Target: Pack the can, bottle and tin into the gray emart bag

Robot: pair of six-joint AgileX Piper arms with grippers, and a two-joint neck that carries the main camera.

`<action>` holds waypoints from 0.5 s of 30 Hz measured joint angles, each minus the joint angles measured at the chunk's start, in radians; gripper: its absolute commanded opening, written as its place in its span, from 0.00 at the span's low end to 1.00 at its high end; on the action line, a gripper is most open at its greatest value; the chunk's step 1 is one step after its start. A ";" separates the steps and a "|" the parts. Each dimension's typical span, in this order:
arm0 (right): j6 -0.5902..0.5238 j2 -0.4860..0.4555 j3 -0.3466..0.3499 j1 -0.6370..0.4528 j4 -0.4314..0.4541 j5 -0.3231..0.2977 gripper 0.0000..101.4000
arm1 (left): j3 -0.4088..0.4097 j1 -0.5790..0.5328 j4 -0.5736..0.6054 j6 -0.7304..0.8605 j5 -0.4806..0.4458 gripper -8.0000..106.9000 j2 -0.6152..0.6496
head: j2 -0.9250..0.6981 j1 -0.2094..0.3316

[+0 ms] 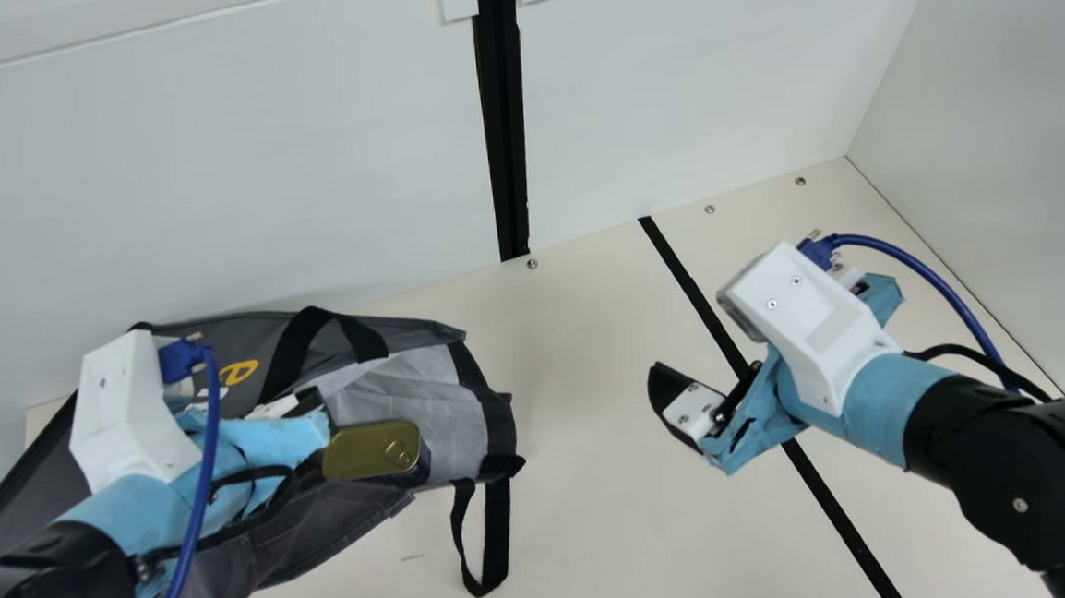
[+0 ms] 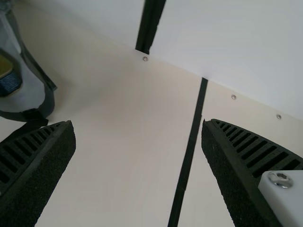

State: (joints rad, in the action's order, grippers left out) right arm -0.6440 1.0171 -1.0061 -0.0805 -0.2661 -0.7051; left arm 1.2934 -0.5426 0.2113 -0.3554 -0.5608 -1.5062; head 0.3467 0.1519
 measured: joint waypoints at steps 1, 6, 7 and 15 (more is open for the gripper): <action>0.020 -0.004 -0.004 -0.003 0.019 -0.003 0.90 | 0.000 0.000 0.000 0.000 0.000 0.16 0.000 | 0.002 0.000; 0.119 -0.010 -0.029 -0.008 0.102 -0.037 0.90 | 0.000 0.000 0.000 0.000 0.000 0.16 0.000 | 0.002 0.000; 0.139 -0.011 -0.035 -0.008 0.120 -0.045 0.90 | 0.000 0.000 0.000 0.000 0.000 0.16 0.000 | 0.002 0.000; 0.281 -0.018 -0.085 -0.001 0.245 -0.106 0.90 | 0.000 0.000 0.000 0.000 0.000 0.16 0.000 | 0.002 0.000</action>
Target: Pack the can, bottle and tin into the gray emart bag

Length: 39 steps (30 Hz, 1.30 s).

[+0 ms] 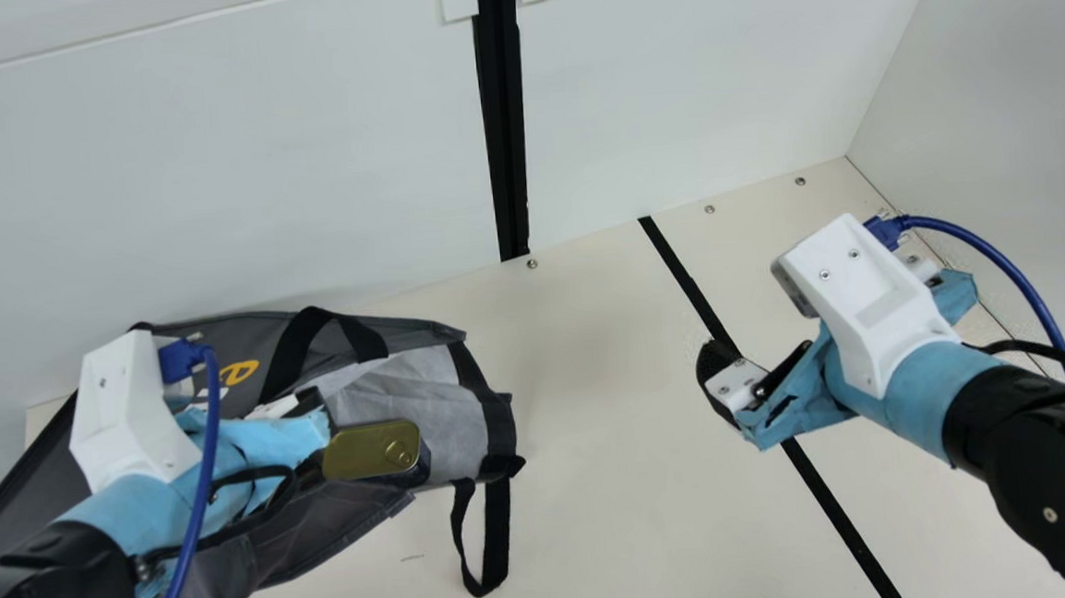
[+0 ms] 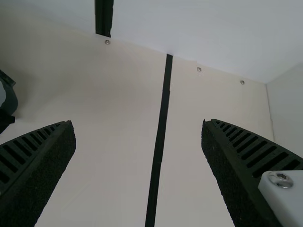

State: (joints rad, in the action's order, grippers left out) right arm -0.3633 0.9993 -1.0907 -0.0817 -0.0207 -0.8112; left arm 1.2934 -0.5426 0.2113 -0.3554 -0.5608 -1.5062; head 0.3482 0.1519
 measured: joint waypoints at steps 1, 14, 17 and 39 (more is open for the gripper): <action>0.016 -0.001 -0.007 0.001 0.015 -0.003 0.90 | 0.000 0.000 0.000 0.000 0.000 0.16 0.000 | -0.002 0.000; 0.168 -0.018 -0.082 -0.001 0.165 -0.119 0.90 | 0.000 0.000 0.000 0.000 0.000 0.16 0.000 | 0.000 0.000; 0.187 -0.022 -0.099 -0.006 0.192 -0.141 0.90 | 0.000 0.000 0.000 0.000 0.000 0.16 0.000 | 0.000 0.000; 0.245 -0.043 -0.238 -0.025 0.284 -0.327 0.90 | 0.000 0.000 0.000 0.000 0.000 0.16 0.000 | 0.000 -0.002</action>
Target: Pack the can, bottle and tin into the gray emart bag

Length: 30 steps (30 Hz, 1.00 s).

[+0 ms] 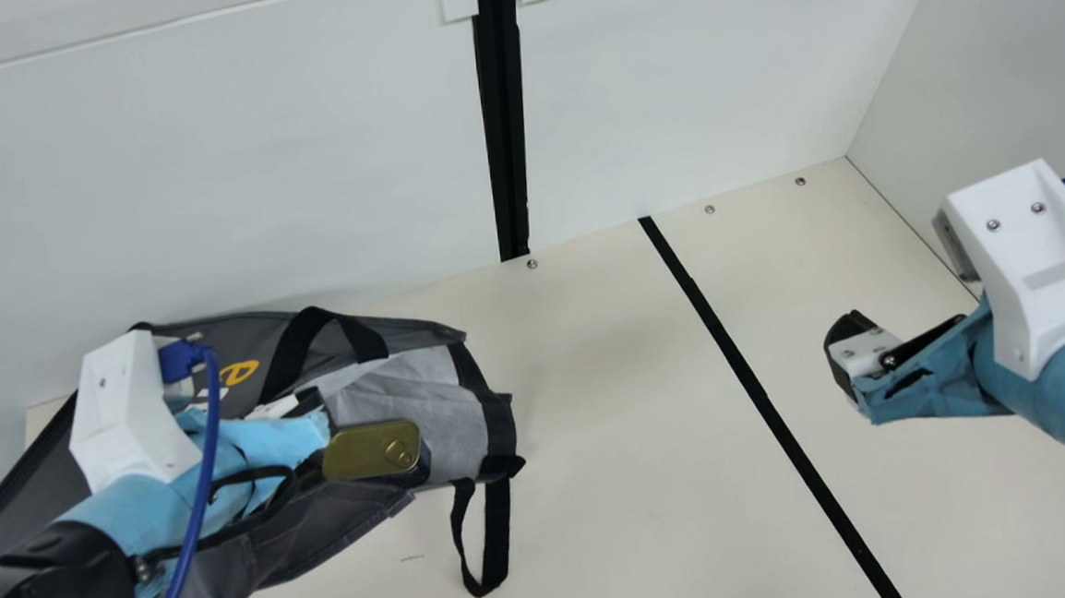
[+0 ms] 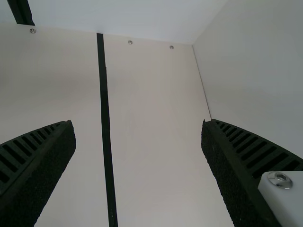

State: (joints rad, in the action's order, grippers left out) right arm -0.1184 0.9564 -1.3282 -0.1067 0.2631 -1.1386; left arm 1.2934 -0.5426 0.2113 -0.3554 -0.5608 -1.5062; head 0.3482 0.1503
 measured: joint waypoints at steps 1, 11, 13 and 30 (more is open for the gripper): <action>0.000 -0.002 -0.006 0.000 0.000 -0.011 0.90 | 0.000 0.000 0.000 0.000 0.000 0.16 0.000 | 0.000 0.002; 0.003 -0.017 -0.039 -0.002 -0.002 -0.057 0.90 | 0.000 0.000 0.000 0.000 0.000 0.16 0.000 | 0.000 0.002; 0.004 -0.020 -0.042 -0.003 -0.007 -0.060 0.90 | 0.000 0.000 0.000 0.000 0.000 0.16 0.000 | 0.000 0.002; 0.007 -0.020 -0.057 0.004 -0.028 -0.080 0.90 | 0.000 0.000 0.000 0.000 0.000 0.16 0.000 | -0.002 0.002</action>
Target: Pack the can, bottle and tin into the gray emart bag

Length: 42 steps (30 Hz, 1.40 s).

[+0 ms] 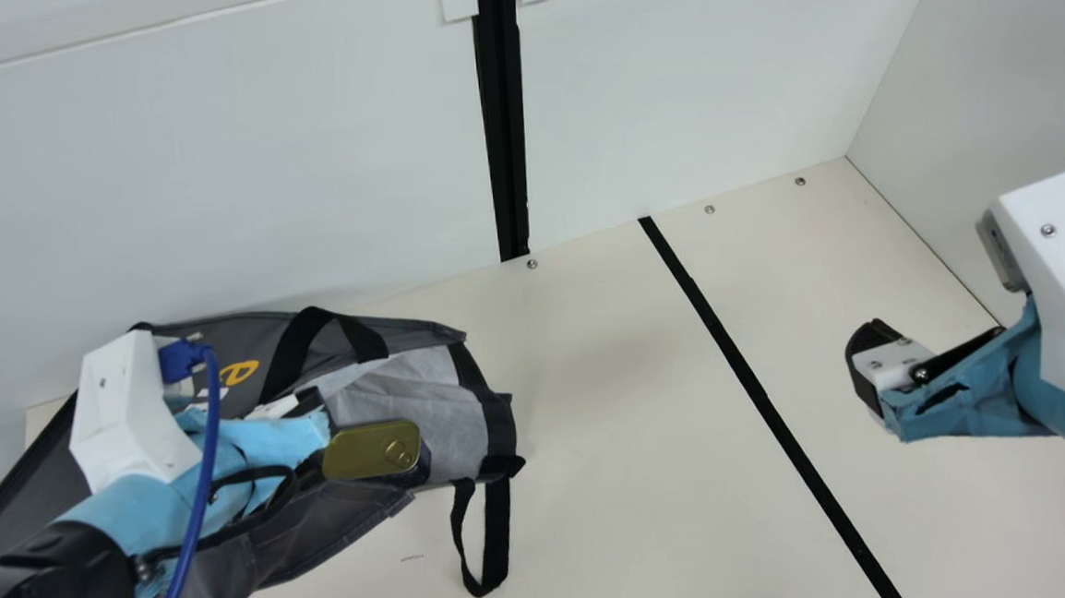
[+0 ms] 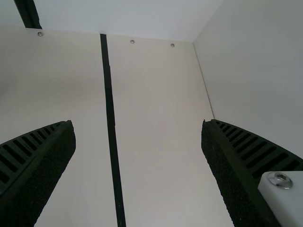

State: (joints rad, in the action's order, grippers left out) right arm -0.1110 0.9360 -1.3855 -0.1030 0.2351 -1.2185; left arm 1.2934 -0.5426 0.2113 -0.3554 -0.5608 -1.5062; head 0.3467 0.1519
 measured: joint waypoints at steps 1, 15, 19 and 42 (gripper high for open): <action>0.000 0.003 0.000 0.004 -0.003 0.000 0.90 | 0.000 0.000 0.000 0.000 0.000 0.16 0.000 | 0.002 -0.002; -0.040 0.046 0.012 -0.002 -0.094 0.039 0.90 | 0.000 0.000 0.000 0.000 0.000 0.16 0.000 | 0.002 -0.002; -0.071 0.064 0.019 -0.020 -0.136 0.053 0.90 | 0.000 0.000 0.000 0.000 0.000 0.16 0.000 | 0.000 0.000; -0.257 0.181 0.050 -0.128 -0.415 0.091 0.90 | 0.000 0.000 0.000 0.000 0.000 0.16 0.000 | 0.002 0.000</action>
State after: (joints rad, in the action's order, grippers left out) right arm -0.3680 1.1171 -1.3355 -0.2307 -0.1797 -1.1274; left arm 1.2934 -0.5426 0.2113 -0.3554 -0.5608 -1.5062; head 0.3482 0.1519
